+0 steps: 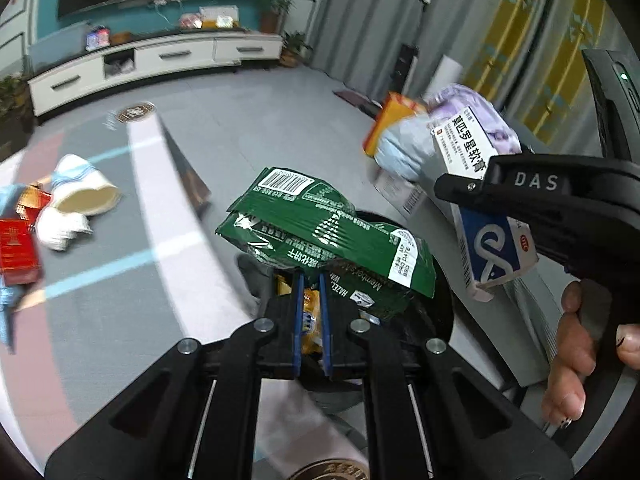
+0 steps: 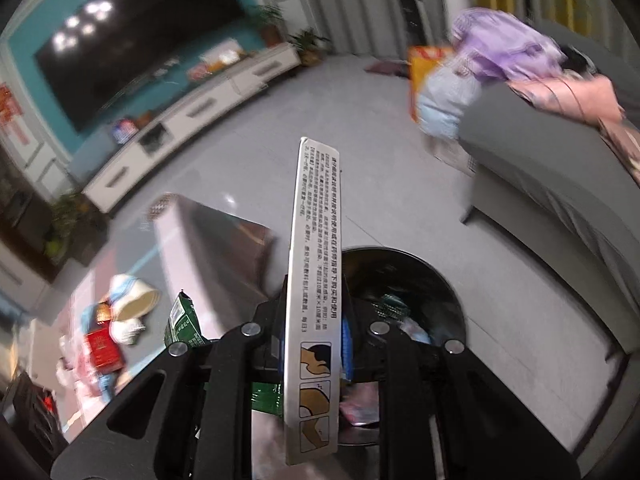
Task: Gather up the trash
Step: 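Carry the green packet and white box to the black bin, open the right tool, then open the left tool over the bin while the right tool pulls back toward the rug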
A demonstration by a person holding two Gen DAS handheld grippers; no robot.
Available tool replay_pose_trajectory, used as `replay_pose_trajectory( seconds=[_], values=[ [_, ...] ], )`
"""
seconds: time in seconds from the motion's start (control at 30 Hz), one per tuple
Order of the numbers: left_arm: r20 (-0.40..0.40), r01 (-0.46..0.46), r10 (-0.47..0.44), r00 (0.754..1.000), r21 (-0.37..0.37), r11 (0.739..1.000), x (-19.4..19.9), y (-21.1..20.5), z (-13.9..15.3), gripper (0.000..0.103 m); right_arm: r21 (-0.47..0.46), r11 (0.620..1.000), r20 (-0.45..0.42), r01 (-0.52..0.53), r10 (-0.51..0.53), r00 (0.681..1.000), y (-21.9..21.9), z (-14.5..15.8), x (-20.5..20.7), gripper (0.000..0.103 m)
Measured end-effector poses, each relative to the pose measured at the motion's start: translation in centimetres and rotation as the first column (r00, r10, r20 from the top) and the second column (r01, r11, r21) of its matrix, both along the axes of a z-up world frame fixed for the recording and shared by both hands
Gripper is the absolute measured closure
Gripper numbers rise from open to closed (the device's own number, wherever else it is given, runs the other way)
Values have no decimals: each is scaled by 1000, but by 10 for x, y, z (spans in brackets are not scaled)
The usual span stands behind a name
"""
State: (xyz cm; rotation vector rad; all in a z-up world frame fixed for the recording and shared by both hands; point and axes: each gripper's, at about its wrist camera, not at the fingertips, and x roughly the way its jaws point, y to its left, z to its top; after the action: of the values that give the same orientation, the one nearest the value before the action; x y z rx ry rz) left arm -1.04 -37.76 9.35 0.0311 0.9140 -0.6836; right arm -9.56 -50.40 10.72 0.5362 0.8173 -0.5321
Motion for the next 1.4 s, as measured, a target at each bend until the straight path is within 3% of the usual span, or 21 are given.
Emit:
replay_pose_trajectory(
  seconds=[0.37, 0.8, 0.87, 0.93, 0.97, 1.03, 1.2, 1.4],
  values=[
    [-154, 97, -86, 984, 64, 993, 16, -55, -61, 94, 41, 995, -146, 93, -86, 985, -32, -37, 2, 82],
    [-180, 132, -119, 977, 65, 989, 10, -70, -75, 92, 30, 993, -185, 112, -105, 977, -39, -44, 2, 81],
    [-177, 128, -116, 977, 59, 990, 10, -66, -72, 81, 27, 993, -181, 112, -105, 978, -38, -41, 2, 73],
    [-175, 120, -110, 979, 52, 991, 10, -60, -68, 64, 30, 994, -173, 104, -97, 980, -37, -39, 1, 47],
    [-170, 118, -108, 980, 47, 992, 9, -56, -65, 59, 22, 995, -173, 99, -94, 980, -36, -37, 0, 45],
    [-152, 109, -103, 983, 32, 994, 8, -44, -56, 38, -8, 995, -168, 102, -102, 980, -32, -31, 0, 41],
    [-117, 35, -37, 992, -21, 999, 12, 1, -32, 15, -47, 996, -117, 71, -76, 990, -16, -14, 1, 29],
    [-59, -117, 113, 992, -64, 991, 24, 78, -4, 3, -154, 988, -69, -21, 11, 998, 25, 14, 14, 14]
  ],
)
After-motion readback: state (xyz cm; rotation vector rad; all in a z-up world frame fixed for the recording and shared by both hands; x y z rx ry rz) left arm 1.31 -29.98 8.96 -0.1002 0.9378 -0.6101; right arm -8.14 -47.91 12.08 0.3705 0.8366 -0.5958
